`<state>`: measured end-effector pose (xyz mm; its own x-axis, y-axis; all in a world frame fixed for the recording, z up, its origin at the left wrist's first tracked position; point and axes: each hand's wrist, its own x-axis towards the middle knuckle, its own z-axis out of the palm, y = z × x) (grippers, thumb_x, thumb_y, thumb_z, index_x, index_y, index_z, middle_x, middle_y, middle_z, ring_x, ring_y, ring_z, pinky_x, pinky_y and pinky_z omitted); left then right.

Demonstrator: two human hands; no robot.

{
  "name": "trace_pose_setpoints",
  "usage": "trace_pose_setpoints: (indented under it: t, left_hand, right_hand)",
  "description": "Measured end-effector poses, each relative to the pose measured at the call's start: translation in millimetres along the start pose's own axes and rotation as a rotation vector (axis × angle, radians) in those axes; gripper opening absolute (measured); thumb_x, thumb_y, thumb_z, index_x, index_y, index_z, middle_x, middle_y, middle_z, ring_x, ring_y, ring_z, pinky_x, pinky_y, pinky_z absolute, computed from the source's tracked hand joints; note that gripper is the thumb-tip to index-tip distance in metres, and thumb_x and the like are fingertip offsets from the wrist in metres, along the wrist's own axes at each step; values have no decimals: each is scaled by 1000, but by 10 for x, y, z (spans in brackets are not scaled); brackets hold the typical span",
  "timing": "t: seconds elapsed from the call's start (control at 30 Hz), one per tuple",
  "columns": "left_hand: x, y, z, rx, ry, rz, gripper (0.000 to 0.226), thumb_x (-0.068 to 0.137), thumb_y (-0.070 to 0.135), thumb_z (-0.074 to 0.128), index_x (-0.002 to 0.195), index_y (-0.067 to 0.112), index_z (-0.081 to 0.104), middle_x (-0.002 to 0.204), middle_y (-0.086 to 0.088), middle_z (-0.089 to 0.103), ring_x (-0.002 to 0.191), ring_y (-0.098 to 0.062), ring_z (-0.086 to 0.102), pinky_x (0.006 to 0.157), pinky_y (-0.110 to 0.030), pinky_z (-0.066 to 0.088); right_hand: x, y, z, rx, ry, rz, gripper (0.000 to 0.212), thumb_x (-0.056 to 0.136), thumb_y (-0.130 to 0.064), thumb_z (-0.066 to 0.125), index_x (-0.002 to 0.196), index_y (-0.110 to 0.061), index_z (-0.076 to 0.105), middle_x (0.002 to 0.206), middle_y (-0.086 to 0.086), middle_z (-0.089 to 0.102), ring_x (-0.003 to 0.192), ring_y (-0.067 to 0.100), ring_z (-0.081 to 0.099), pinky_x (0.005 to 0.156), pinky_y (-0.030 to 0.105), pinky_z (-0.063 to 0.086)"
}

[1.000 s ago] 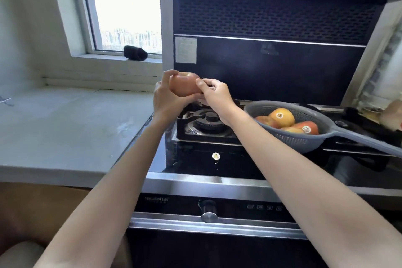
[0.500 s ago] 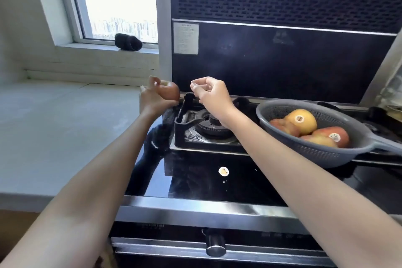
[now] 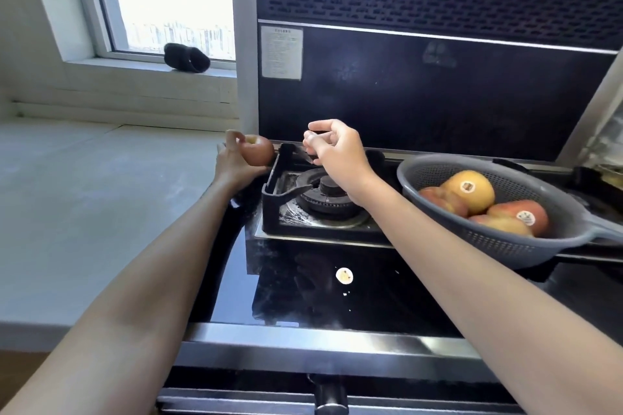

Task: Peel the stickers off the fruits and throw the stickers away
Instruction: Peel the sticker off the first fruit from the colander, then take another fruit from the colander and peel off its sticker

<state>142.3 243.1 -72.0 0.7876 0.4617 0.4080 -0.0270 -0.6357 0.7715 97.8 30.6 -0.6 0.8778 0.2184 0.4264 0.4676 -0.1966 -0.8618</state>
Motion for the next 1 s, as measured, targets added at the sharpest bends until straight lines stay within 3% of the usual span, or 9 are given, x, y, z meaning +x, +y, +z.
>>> trace_pose_setpoints:
  t: [0.2,0.33,0.5,0.57,0.6,0.77,0.87,0.93,1.0]
  left_hand:
    - [-57,247,-296,76,-176,-69,72,74,15,78,135,19,41,127,-21,51,114,-36,53,93,-41,48]
    - [-299,602,-385,-69,-12,-57,44,80,17,63,121,10,51,118,-15,54,106,-29,56,95,-39,49]
    - [-682,1095,-366,-194,120,136,9,86,16,64,95,13,61,87,1,65,86,-17,65,81,-32,54]
    - [-835,1272,-288,-214,131,189,6,87,20,65,91,16,62,78,8,63,74,-3,61,73,-19,52]
    - [-935,1384,-230,-230,111,223,6,87,21,66,90,16,63,76,9,62,71,0,59,68,-14,49]
    - [-1365,1763,34,-280,-58,327,6,85,15,67,90,14,63,82,1,65,77,-10,60,70,-17,46]
    - [-1610,1888,224,-241,-209,360,7,84,13,66,91,12,64,84,2,66,81,-10,61,69,-12,44]
    - [-1728,1921,368,-151,-320,417,8,85,13,65,92,10,67,92,0,69,88,-14,61,74,-19,43]
    - [-1802,1931,486,-105,-371,444,10,88,16,64,92,9,68,92,-2,68,85,-15,56,69,-20,36]
  right_hand:
    - [-133,-37,-108,-4,14,24,11,93,-21,60,103,-16,63,92,4,70,92,19,69,87,43,57]
    - [-319,-120,-234,-15,33,29,7,94,-19,59,100,-17,62,85,1,68,88,19,69,83,42,58]
    - [-554,-213,-492,-67,97,35,4,92,-21,59,95,-20,62,86,5,69,76,16,63,84,43,57]
    - [-637,-240,-599,-90,135,39,3,92,-23,59,91,-22,62,91,8,69,78,17,61,83,45,57]
    - [-694,-256,-679,-102,160,42,4,92,-23,59,89,-23,62,91,7,69,78,17,60,82,44,57]
    - [-871,-288,-980,-166,218,61,3,92,-22,59,90,-20,61,90,5,68,80,18,62,79,39,56]
    - [-961,-282,-1180,-222,265,75,9,92,-20,59,96,-14,65,95,6,70,91,22,65,83,38,54]
    - [-1010,-265,-1285,-293,284,84,13,92,-21,58,99,-12,66,98,4,69,96,23,65,82,34,51]
    - [-1042,-242,-1380,-417,305,102,16,92,-23,58,101,-12,65,100,2,68,100,22,62,79,29,47]
